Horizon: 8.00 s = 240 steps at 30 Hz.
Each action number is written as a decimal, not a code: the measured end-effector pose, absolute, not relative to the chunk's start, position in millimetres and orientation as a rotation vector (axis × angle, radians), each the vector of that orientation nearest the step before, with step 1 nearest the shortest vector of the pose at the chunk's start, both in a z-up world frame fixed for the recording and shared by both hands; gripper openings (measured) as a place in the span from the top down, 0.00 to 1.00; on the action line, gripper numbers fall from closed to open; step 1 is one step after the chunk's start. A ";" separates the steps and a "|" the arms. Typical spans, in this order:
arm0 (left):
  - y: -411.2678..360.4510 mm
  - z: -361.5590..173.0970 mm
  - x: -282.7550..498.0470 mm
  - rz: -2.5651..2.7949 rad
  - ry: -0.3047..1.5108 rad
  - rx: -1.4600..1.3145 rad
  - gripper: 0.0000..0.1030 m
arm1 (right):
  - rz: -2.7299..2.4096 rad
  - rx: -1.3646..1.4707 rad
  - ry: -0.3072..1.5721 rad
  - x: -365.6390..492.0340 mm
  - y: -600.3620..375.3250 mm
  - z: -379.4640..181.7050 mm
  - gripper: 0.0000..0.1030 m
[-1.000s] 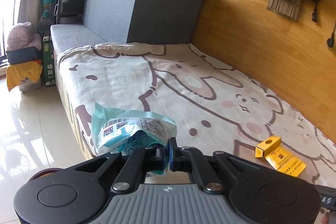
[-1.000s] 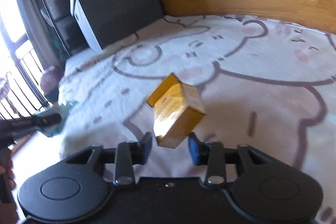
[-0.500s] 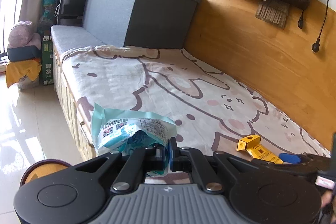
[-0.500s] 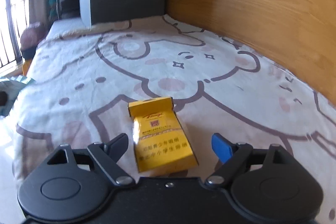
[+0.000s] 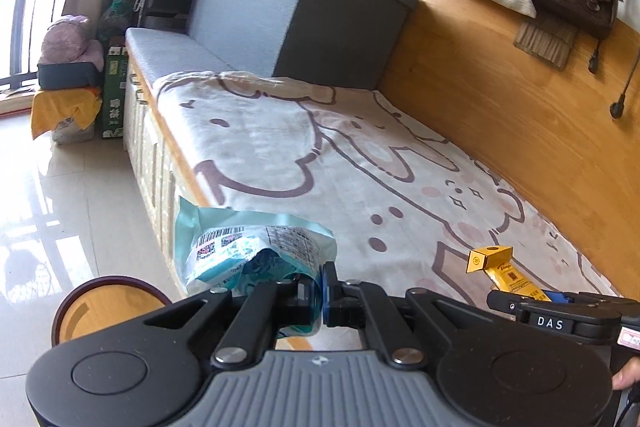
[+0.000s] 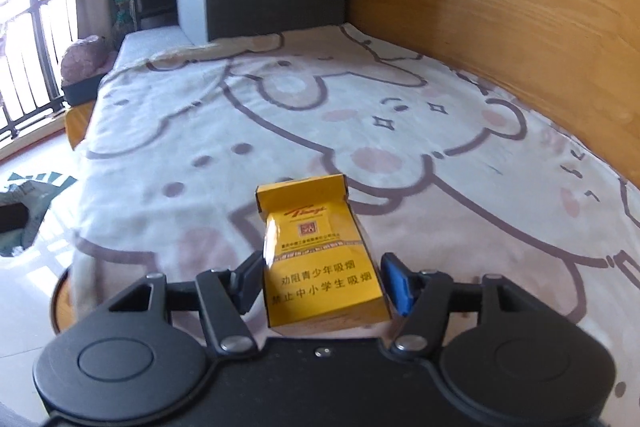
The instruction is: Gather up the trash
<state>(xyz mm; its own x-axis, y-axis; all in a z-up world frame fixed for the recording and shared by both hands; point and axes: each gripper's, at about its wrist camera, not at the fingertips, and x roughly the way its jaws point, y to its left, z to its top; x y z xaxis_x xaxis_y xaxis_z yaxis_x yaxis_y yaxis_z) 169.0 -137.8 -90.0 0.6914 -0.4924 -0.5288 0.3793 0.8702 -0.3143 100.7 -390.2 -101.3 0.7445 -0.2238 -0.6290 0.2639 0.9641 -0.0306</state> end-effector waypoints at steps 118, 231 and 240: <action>38.2 -331.4 304.2 -0.202 1.291 -0.338 0.00 | 0.239 0.025 1.105 339.7 -117.6 -269.6 0.00; 35.9 -11.1 2.3 -0.071 0.676 -0.027 0.00 | 0.037 -0.061 0.619 -29.7 -212.6 4.6 0.00; 37.9 -11.0 0.9 -0.068 0.678 -0.026 0.00 | 0.040 -0.062 0.621 -29.4 -213.1 3.5 0.00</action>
